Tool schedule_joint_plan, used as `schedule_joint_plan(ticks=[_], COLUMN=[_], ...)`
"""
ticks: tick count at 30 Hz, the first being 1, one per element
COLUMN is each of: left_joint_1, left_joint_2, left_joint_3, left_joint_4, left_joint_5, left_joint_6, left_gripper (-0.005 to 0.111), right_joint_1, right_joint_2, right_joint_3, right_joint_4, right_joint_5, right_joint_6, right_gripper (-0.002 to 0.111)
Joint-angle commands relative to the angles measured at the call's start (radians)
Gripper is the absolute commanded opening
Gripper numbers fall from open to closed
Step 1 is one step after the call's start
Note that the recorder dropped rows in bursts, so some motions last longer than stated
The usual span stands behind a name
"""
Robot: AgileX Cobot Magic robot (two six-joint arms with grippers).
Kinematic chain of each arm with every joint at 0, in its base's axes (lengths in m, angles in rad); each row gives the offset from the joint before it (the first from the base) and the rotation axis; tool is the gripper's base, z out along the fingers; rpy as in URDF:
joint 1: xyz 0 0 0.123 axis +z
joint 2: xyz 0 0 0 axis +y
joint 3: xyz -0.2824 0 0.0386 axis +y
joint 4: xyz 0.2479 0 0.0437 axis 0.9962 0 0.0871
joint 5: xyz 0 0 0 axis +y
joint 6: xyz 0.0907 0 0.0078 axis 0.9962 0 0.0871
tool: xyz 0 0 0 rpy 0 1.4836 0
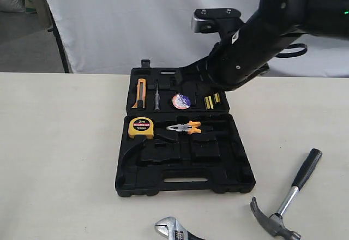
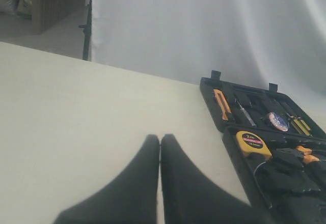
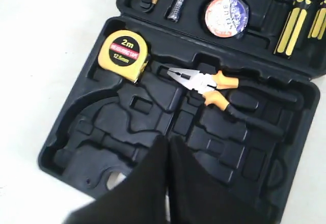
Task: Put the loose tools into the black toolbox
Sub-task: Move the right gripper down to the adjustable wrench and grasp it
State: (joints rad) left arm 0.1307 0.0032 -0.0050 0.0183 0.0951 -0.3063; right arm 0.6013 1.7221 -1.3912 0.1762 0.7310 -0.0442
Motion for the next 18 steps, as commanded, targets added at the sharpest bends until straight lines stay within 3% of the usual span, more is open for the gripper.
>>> schedule_joint_plan(ticks=[1, 10, 18], left_joint_1=[0.025, 0.025, 0.025], left_joint_2=[-0.003, -0.003, -0.003], left_joint_3=[-0.003, -0.003, -0.003], left_joint_4=[0.004, 0.004, 0.004], left_joint_5=[-0.007, -0.007, -0.007], left_joint_6=[-0.005, -0.005, -0.005], left_gripper=[0.001, 0.001, 0.001], right_joint_1=[0.016, 0.167, 0.25], right_joint_2=[-0.131, -0.192, -0.187], right_joint_3=[0.111, 0.289, 0.323], right_joint_4=[0.057, 0.062, -0.025], right_joint_5=[-0.009, -0.013, -0.024], right_joint_6=[-0.002, -0.002, 0.022], right_gripper=[0.0, 0.0, 0.0])
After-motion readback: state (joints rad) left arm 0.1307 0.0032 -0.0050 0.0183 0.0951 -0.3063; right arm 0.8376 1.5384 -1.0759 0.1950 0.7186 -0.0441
